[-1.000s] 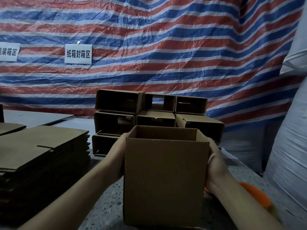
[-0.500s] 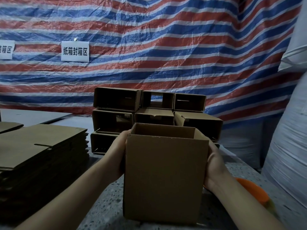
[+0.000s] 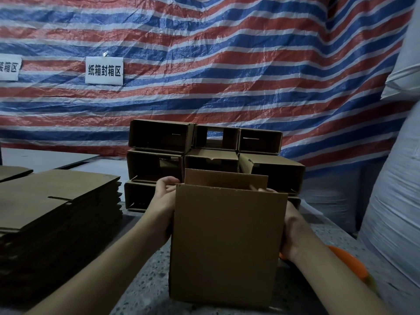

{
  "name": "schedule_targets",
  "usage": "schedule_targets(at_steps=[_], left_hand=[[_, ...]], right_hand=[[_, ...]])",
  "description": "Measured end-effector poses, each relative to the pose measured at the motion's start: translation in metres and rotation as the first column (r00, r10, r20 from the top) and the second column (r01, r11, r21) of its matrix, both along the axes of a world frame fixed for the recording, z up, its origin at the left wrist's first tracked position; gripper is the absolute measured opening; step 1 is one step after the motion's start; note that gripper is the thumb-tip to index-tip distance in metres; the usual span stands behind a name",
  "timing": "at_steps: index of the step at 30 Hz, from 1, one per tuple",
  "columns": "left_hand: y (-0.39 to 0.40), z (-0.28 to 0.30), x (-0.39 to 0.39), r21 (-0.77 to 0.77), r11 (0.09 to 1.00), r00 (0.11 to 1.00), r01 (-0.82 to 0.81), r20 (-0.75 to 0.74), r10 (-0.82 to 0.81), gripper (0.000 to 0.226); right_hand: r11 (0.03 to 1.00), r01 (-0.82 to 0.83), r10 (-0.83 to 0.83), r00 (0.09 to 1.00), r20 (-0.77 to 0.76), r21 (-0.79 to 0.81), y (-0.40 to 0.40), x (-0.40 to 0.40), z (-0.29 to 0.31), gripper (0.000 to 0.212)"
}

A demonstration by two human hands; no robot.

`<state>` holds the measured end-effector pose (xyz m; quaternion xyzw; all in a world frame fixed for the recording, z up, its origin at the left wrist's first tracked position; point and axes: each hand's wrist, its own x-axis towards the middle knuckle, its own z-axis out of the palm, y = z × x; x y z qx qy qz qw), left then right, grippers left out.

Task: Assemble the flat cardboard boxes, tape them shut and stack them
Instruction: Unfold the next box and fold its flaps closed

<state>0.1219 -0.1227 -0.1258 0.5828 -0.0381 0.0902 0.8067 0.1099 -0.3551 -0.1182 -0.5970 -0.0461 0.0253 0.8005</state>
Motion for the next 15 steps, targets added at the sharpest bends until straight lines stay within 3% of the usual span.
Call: schedule_targets(at_steps=[2,4,7,12,15], left_hand=[[0.005,0.000,0.000,0.102,0.994,0.999,0.034,0.034,-0.037,0.017],[0.011,0.002,0.000,0.207,0.976,0.996,0.067,0.042,-0.078,0.025],[0.017,0.007,-0.002,0.293,0.949,0.992,0.114,0.015,-0.124,0.013],[0.041,0.013,-0.001,0.489,0.815,0.939,0.311,-0.027,-0.342,0.103],[0.044,0.016,-0.009,0.558,0.756,0.906,0.343,0.017,-0.423,0.113]], right_hand=[[0.998,0.037,-0.040,0.998,-0.042,-0.055,-0.002,0.004,0.001,0.031],[0.994,0.047,-0.053,0.996,-0.065,-0.096,-0.001,0.002,0.002,0.033],[0.982,0.078,-0.097,0.989,-0.108,-0.170,0.001,0.002,0.005,0.032],[0.980,0.084,-0.110,0.984,-0.138,-0.179,-0.001,0.005,0.004,0.032],[0.983,0.082,-0.107,0.983,-0.146,-0.166,-0.001,0.008,0.003,0.032]])
